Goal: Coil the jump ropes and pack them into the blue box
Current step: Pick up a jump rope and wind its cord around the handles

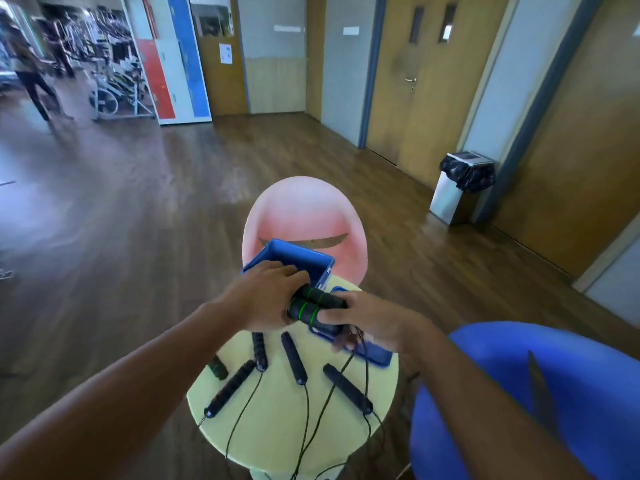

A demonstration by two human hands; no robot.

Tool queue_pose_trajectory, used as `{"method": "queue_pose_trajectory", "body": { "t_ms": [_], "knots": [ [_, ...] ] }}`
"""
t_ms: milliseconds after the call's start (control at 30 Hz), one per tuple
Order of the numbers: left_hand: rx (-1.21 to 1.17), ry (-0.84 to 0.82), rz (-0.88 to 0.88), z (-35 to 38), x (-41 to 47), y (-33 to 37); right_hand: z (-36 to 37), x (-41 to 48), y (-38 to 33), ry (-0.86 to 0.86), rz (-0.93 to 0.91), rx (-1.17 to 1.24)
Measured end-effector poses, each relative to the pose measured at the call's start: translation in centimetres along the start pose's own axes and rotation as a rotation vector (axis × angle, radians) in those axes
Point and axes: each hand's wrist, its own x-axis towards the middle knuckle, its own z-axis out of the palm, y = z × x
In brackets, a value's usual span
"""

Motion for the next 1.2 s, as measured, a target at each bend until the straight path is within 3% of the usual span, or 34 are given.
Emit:
{"method": "queue_pose_trajectory", "body": {
  "t_ms": [267,400,567,867,1067,1200],
  "knots": [
    [-0.017,0.058,0.049,-3.1,1.8,-0.6,-3.4,-2.4,-4.4,-0.085,0.041,-0.165],
    [-0.117,-0.008,-0.048,-5.6,2.5,-1.0,-4.4,-3.1,-6.5,0.020,-0.086,-0.267],
    [-0.232,0.136,-0.203,-7.6,4.1,-1.0,-5.4,-3.7,-10.0,0.230,-0.249,-0.277],
    [-1.254,0.259,-0.462,-11.9,7.0,0.8,-6.3,-4.4,-14.6,0.532,-0.469,-0.132],
    [-1.674,0.353,-0.645,-14.7,9.8,-0.1,-7.1,-4.3,-14.0,0.602,-0.437,-0.075],
    [-1.983,0.326,-0.632,-16.7,11.1,-0.4,-7.1,-3.7,-13.3,0.610,-0.482,-0.032]
  ]
}}
